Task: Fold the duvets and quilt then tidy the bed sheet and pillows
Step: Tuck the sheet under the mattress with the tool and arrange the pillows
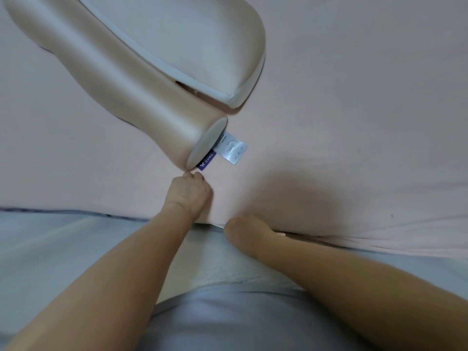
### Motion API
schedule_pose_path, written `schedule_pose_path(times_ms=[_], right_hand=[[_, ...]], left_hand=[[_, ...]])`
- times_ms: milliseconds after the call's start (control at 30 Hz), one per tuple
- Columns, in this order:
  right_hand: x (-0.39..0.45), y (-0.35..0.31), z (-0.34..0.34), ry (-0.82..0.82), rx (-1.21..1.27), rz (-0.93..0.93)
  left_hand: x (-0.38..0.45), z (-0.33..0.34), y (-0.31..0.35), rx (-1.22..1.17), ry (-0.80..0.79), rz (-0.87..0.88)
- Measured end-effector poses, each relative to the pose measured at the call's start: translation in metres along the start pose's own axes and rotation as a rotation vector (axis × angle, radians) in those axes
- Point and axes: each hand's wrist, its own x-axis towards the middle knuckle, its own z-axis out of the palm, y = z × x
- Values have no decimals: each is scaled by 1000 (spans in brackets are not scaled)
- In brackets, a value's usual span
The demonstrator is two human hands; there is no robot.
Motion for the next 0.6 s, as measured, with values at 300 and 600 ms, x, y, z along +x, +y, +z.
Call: schedule_pose_path(times_ms=[300,600], right_hand=[[-114,85,-21,-142,104,-28],[-246,166,-10,-320,19,85]], left_hand=[[-27,-18,21,-59,185,483],[-1,-93,175,-62,54,408]])
